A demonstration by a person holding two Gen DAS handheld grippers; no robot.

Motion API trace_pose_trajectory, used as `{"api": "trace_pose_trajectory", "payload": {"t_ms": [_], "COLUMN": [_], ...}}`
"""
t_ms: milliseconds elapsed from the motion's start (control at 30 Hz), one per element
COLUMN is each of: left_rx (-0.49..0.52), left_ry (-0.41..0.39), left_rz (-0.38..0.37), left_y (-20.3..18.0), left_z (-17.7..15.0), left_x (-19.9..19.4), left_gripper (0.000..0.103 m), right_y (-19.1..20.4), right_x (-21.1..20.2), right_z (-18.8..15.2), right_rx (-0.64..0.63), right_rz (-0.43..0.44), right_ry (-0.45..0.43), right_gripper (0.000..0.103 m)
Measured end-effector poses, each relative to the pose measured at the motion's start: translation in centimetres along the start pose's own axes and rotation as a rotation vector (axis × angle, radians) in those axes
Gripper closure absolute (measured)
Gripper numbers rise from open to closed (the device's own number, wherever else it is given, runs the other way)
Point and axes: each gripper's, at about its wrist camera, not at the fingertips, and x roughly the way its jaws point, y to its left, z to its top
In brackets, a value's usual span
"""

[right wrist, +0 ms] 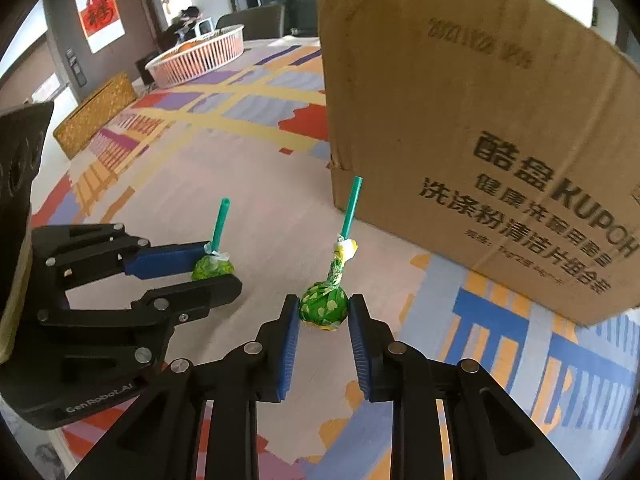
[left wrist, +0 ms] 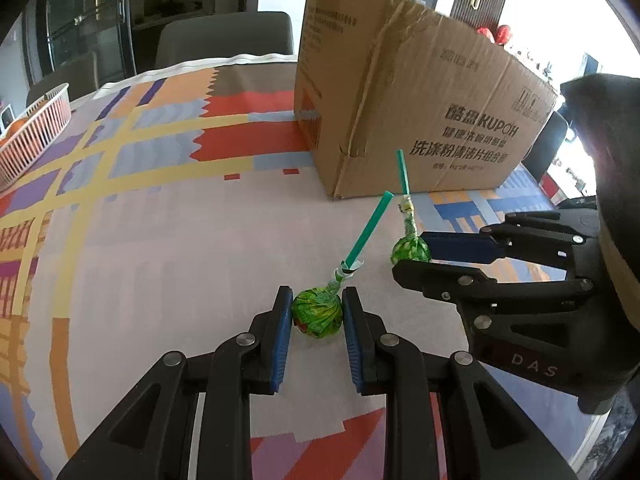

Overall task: Organize snacks
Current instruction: 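Grasp a green lollipop with left tool while right tool grasps the other lollipop, then lift both held lollipops and carry them over the cardboard box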

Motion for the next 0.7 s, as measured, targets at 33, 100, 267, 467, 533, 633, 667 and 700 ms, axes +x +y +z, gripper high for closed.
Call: {"api": "trace_pose_trajectory", "payload": {"t_ms": [33, 100, 267, 467, 533, 633, 667, 700], "left_rx": [-0.008, -0.014, -0.010, -0.021, -0.017, -0.010, -0.008, -0.006], "left_ry": [-0.004, -0.017, -0.074, -0.138, -0.154, -0.177, -0.185, -0.194], "left_rz": [0.004, -0.001, 0.022, 0.034, 0.037, 0.032, 0.028, 0.030], "left_y": [-0.1, -0.4, -1.6, -3.4, -4.1, -5.2, -5.6, -6.1], "left_z": [-0.1, 0.0, 0.4, 1.5, 2.0, 2.9, 3.2, 3.5], "left_x": [-0.4, -1.2, -3.7, -7.1, -8.1, -9.6, -10.1, -10.6], "left_gripper": [0.078, 0.078, 0.077, 0.077, 0.077, 0.077, 0.077, 0.077], "right_y": [0.0, -0.1, -0.5, -1.1, -1.5, -2.0, -2.1, -2.3], "right_x": [-0.3, -1.0, -3.3, -7.0, -8.7, -11.0, -11.8, -12.7], "right_z": [-0.1, -0.4, -1.2, -1.7, -1.9, -2.0, -2.1, -2.1], "right_rx": [0.008, 0.040, 0.099, 0.163, 0.194, 0.224, 0.232, 0.240], "right_rz": [-0.002, -0.001, -0.003, -0.021, -0.032, -0.044, -0.052, -0.059], "right_ry": [-0.008, -0.025, -0.075, -0.148, -0.180, -0.230, -0.246, -0.264], "right_gripper": [0.077, 0.077, 0.077, 0.077, 0.077, 0.077, 0.077, 0.077]}}
